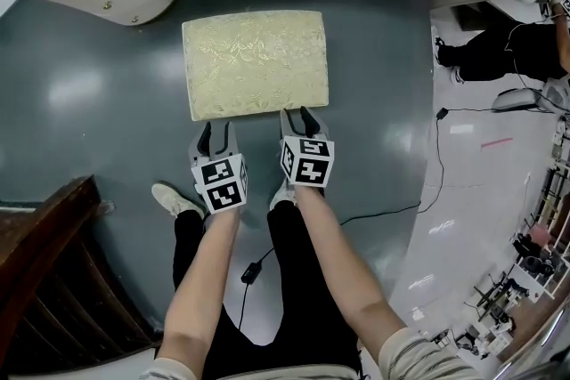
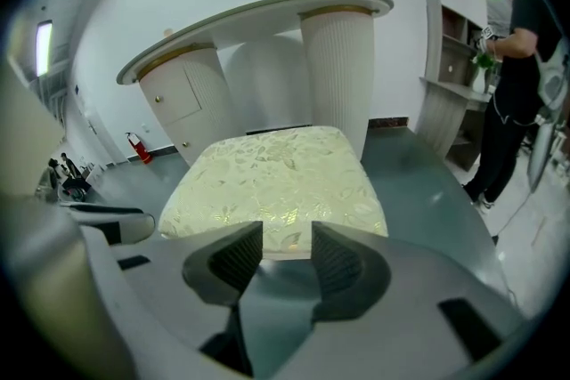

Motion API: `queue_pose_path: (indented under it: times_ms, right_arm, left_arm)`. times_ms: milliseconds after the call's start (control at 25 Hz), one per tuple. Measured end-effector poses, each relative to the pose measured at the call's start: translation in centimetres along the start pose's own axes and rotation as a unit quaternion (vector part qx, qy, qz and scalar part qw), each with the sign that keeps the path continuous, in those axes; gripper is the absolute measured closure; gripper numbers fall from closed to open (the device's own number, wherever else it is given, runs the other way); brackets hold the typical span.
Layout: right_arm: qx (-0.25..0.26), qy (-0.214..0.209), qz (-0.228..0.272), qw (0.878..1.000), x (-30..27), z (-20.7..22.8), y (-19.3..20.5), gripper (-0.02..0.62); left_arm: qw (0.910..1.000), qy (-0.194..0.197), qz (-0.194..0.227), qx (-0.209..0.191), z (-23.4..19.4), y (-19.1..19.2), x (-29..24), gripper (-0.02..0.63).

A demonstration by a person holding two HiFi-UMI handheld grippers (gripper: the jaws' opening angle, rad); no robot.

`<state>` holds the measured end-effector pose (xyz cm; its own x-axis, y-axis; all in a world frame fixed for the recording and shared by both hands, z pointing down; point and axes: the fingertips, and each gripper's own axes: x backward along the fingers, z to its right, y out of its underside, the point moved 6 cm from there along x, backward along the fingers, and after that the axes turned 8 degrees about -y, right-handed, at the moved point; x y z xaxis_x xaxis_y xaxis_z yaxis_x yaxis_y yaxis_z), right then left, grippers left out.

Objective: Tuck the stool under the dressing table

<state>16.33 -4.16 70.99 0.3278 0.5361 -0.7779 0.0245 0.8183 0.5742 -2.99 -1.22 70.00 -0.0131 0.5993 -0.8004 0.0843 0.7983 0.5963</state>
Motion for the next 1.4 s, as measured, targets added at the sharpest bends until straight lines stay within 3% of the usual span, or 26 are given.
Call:
queue_pose_path:
  times_ms: [400, 1000, 1400]
  right_arm:
    - [0.017, -0.008, -0.034, 0.999, -3.2, 1.5, 0.2, 0.422]
    - [0.030, -0.016, -0.033, 0.999, -4.0, 1.9, -0.1, 0.422]
    - [0.030, -0.031, -0.032, 0.999, -5.7, 2.0, -2.4, 0.421]
  left_arm:
    - [0.9976, 0.004, -0.029, -0.063, -0.2, 0.7, -4.7, 0.446]
    - [0.9977, 0.002, -0.040, -0.054, 0.2, 0.4, -5.9, 0.445]
    - [0.9979, 0.013, -0.045, -0.045, -0.3, -2.1, -7.6, 0.445]
